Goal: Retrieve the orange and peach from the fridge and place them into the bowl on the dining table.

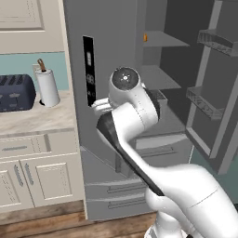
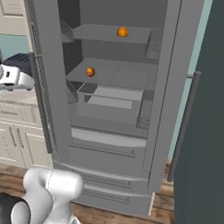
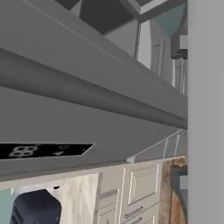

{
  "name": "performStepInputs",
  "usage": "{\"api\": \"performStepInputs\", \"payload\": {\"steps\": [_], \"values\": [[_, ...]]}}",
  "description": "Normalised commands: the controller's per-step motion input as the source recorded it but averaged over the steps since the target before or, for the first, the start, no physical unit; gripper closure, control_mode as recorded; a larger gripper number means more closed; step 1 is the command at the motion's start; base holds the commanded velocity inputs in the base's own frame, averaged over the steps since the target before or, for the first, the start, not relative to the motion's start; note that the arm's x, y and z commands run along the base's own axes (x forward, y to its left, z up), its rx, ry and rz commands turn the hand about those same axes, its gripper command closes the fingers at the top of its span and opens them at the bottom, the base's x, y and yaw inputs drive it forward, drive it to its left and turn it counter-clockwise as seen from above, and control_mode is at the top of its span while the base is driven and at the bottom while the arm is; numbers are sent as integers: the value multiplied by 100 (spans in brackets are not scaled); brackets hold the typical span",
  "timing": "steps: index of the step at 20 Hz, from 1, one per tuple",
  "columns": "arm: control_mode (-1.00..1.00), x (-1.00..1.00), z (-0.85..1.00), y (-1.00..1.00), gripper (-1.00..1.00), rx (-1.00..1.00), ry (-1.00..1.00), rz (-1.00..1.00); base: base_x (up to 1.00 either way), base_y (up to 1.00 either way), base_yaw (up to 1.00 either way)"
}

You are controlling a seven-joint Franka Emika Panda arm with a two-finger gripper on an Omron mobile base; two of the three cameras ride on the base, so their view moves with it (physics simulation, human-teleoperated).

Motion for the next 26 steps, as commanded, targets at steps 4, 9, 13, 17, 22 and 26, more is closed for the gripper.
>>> {"api": "performStepInputs", "payload": {"steps": [4, 9, 13, 17, 22, 26], "values": [[-100, -99, 75, -24, -100, 6, -33, -11, 0, 0, 0], [-100, -40, 41, -94, -100, 45, 13, -35, 0, 0, 0], [-100, -16, 27, -57, -100, 49, 25, -20, 0, 0, 0], [-100, -2, -4, -26, -100, 42, 19, -4, 0, 0, 0], [-100, -2, -65, -2, -100, 34, -2, 0, 0, 0, 0], [-100, 0, -43, 0, -100, 29, -7, 0, 0, 0, 0]]}}
